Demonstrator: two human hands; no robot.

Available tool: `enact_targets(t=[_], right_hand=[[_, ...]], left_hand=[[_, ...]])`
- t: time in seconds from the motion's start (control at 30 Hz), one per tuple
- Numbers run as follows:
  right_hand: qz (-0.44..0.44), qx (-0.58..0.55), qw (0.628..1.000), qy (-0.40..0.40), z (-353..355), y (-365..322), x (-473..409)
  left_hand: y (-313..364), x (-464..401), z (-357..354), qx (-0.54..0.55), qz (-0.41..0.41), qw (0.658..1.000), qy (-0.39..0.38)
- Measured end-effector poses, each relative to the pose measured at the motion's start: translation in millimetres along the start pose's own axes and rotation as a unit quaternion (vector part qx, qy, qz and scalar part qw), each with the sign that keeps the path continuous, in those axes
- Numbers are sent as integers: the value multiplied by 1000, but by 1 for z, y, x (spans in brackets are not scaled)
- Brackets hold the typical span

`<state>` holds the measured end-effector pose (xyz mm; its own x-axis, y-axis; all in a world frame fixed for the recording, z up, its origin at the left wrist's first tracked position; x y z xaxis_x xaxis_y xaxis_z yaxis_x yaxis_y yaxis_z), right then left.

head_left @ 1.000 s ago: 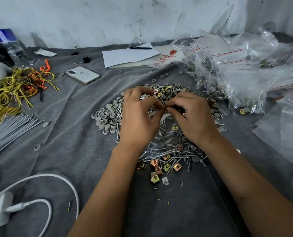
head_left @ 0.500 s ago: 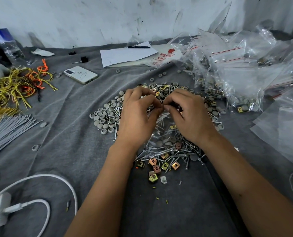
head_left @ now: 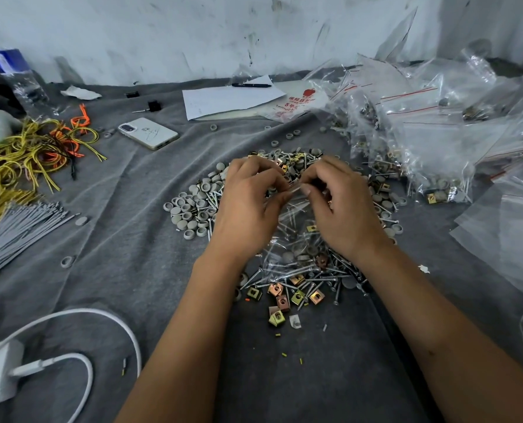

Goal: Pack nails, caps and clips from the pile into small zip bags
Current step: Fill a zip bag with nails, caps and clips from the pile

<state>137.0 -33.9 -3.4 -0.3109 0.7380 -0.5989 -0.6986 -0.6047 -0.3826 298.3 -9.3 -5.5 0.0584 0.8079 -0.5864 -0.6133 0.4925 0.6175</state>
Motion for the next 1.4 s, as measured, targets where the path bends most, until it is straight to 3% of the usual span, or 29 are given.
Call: enact_targets(t=[0.17,0.9,1.1,1.4], right_hand=[[13,-27,999,-36,0,2,0],[-83,-52,994,42,5,17,0],[-102,-56,992,47,7,21,-1],[-134,-87,986,45,7,28,-1]], left_hand=[[1,2,-7,13,-5,1000,-8],[-11,-3,8,44,76,996,3],[-14,-2,13,103,133,986,16],[-17,2,12,254,204,944,60]])
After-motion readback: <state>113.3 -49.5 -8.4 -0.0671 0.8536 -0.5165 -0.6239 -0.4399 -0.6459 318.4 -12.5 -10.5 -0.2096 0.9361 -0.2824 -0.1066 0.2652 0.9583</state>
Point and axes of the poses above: each hand's wrist, its own x-axis away from the middle knuckle, its own z-axis out of the back of the hand, y = z × x, the point moved 3 cm from there along -x, towards the middle knuckle, and after that the axes turned 12 degrees about x, right-handed, at the moved point
